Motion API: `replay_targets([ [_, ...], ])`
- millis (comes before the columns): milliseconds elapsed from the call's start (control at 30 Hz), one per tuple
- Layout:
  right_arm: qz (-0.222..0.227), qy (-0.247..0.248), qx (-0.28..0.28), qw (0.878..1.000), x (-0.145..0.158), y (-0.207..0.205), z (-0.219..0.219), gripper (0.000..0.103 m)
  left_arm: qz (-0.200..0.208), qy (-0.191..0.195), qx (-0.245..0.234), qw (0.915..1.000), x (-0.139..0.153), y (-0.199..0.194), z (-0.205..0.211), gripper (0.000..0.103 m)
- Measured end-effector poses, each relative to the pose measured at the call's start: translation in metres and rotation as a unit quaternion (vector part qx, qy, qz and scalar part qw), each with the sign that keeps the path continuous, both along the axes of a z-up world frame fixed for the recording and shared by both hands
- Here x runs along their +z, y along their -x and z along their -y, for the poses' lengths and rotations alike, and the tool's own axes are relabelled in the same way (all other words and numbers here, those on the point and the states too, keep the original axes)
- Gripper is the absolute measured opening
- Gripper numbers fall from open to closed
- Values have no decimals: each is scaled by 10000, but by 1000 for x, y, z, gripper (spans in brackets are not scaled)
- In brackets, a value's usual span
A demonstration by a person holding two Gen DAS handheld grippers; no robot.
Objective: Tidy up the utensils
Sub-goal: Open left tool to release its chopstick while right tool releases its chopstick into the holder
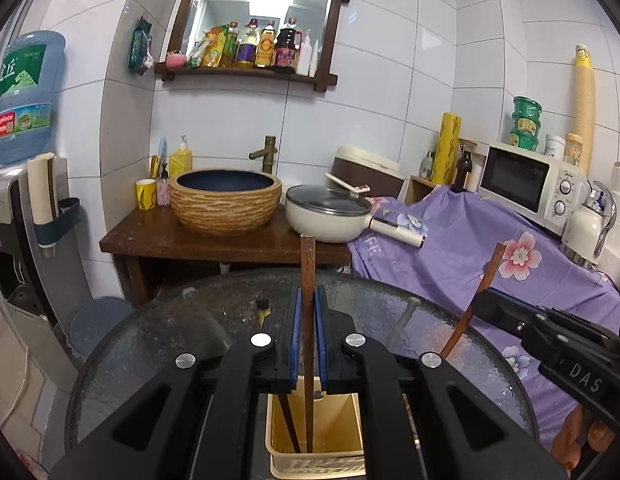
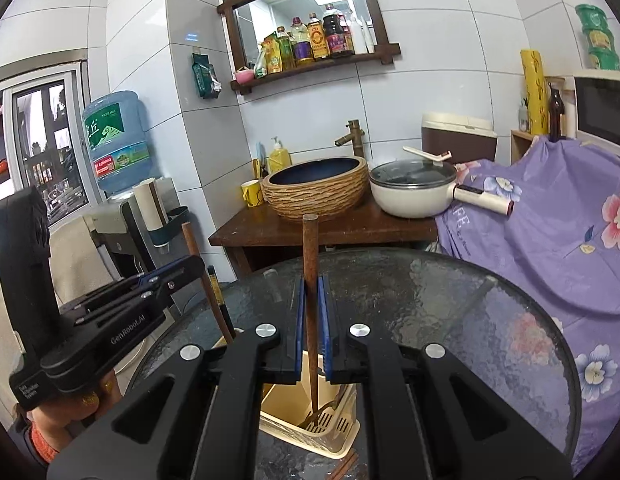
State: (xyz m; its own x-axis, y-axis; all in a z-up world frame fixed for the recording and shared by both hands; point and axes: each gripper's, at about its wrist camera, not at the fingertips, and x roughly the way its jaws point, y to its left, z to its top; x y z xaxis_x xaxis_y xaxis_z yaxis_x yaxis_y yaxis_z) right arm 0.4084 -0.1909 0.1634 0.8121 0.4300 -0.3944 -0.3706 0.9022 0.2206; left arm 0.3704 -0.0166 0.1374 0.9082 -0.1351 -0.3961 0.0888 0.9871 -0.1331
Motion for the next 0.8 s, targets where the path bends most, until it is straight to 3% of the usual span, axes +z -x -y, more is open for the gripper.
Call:
replay_targets([
  [500,-130,62,-162,9998,-24,-5,2,8,-350,-85,-134,9993,-26,-7,5,9],
  [533,-103,53,-146,9998,-24,-2,3,11,-333,-47,-144,9993,-26,-5,4,12],
  [567,-70,57,-161,9998,-24,1,3,21,-306,-16,-134,9994,-25,-3,3,25],
  [600,-2,64,-203,9998,-24,7,5,29,-264,45,-126,9996,-24,2,1,44],
  [633,135,71,-296,9994,-24,16,7,48,-218,120,-123,9996,-23,7,-1,52],
  [667,224,93,-352,9991,-24,24,8,53,-151,214,-122,9996,-22,14,-4,60],
  [733,289,255,-386,9985,-30,41,8,53,-97,263,-111,9995,-21,28,-8,61],
  [800,231,398,-413,9981,-39,53,9,53,-157,141,-70,9998,-25,44,-11,72],
])
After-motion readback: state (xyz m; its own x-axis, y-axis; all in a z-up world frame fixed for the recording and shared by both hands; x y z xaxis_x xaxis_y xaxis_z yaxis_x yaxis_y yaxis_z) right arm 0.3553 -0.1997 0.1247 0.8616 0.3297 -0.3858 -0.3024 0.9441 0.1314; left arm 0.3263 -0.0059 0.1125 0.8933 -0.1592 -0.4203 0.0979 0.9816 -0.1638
